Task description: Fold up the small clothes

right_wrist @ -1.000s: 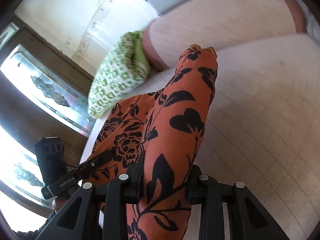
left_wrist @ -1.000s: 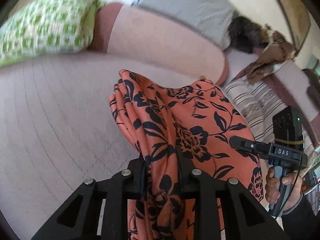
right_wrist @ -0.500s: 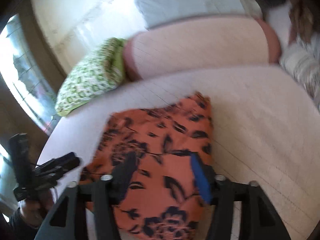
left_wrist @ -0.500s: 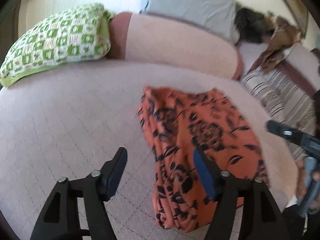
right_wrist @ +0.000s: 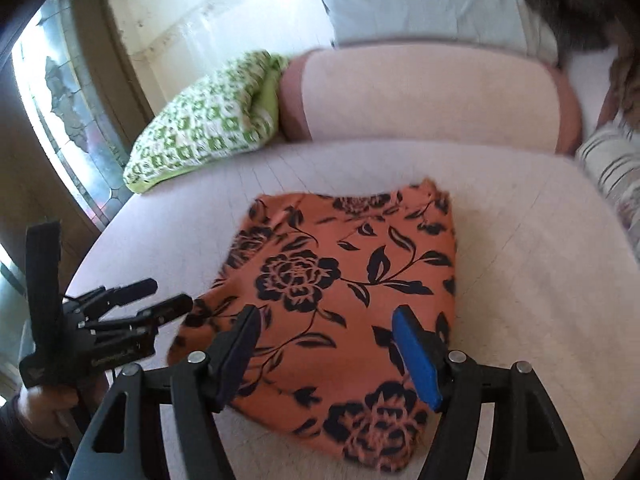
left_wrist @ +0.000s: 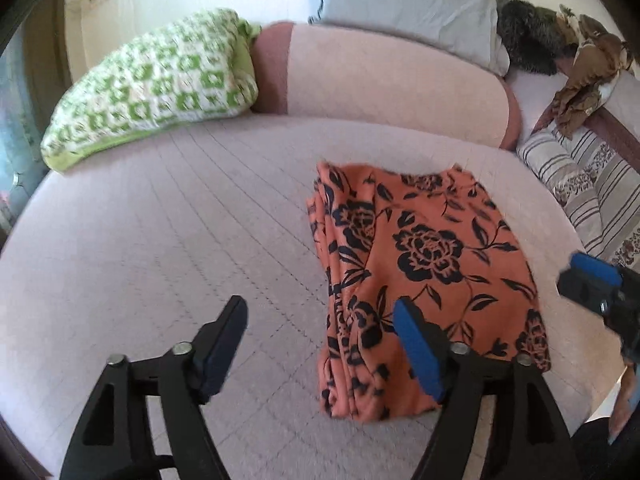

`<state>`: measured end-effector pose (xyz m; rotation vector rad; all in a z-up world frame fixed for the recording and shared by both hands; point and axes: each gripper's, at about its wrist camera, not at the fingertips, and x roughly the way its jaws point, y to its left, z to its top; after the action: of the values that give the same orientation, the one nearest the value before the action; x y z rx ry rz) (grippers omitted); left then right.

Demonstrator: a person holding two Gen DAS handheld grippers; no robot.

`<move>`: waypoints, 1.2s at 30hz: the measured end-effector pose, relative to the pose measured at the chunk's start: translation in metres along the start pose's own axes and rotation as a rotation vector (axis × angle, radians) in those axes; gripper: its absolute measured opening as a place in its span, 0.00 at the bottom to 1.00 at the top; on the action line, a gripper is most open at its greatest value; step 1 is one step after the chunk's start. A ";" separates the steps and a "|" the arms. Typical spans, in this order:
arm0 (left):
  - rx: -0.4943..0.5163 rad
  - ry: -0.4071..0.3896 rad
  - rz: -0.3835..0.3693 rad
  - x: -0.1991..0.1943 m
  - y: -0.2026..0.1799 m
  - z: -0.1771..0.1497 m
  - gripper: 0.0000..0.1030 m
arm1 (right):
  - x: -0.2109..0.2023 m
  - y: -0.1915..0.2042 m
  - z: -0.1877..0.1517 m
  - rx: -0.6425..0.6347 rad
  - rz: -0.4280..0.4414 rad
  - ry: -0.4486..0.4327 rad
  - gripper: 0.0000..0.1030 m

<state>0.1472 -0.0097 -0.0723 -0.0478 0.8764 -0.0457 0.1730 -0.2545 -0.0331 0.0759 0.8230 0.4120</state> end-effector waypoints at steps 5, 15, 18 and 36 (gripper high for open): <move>0.013 -0.058 0.034 -0.045 -0.005 -0.013 0.84 | -0.035 0.017 -0.029 0.001 -0.094 0.021 0.82; -0.021 -0.077 0.053 -0.116 -0.008 -0.065 0.91 | -0.078 0.039 -0.078 0.056 -0.222 0.059 1.00; -0.053 -0.088 0.028 -0.129 -0.007 -0.068 0.97 | -0.083 0.040 -0.080 0.052 -0.262 0.059 1.00; 0.024 -0.116 0.095 -0.169 -0.045 -0.051 0.98 | -0.121 0.053 -0.080 0.020 -0.264 -0.008 1.00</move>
<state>-0.0006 -0.0454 0.0274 0.0141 0.7609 0.0354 0.0247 -0.2601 0.0085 -0.0131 0.8171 0.1544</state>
